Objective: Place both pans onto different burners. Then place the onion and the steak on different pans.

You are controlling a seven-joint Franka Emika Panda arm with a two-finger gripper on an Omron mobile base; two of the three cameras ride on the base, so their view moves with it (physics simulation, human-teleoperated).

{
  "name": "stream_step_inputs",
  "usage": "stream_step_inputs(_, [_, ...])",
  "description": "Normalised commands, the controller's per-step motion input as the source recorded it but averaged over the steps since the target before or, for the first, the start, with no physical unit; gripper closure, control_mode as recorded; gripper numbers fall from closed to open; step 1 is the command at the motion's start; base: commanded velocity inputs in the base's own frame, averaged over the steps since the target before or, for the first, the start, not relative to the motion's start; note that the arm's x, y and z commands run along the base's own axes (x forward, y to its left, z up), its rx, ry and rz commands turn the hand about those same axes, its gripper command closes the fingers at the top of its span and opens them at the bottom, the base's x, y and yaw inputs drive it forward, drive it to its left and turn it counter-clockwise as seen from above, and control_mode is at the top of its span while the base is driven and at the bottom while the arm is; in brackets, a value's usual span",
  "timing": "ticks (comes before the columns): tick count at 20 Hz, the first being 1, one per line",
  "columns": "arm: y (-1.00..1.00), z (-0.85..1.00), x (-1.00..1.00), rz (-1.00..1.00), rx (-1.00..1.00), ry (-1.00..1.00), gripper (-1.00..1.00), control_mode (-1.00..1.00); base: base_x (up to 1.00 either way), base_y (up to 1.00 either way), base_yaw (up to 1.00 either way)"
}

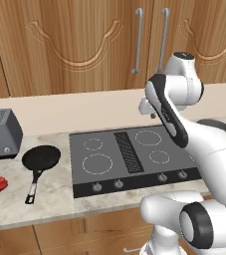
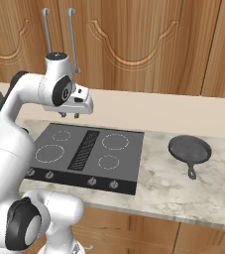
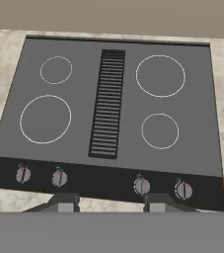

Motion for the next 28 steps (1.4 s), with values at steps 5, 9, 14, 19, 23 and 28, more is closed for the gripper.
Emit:
stream_step_inputs(5, [-0.27, 0.00, -0.01, 0.02, 0.00, 0.00, -1.00, -1.00, 0.00, 0.00, 0.00])
stream_step_inputs(9, [-0.60, -0.13, -0.17, 0.05, -0.04, -0.04, -1.00, -1.00, 0.00, 0.00, 0.00])
stream_step_inputs(14, [-0.38, -0.17, 0.00, 0.00, -0.15, -0.01, -1.00, -1.00, 0.00, 0.00, 0.00])
stream_step_inputs(19, [-0.54, -0.10, 0.00, -0.01, -0.10, 0.00, -1.00, -1.00, 0.00, 0.00, 0.00])
stream_step_inputs(23, [-0.64, 0.00, 0.00, -0.09, -0.01, 0.04, -1.00, -1.00, 0.00, 0.00, 0.00])
stream_step_inputs(28, [-0.97, 0.00, 0.00, -0.11, 0.01, 0.01, -1.00, -1.00, 0.00, 0.00, 0.00])
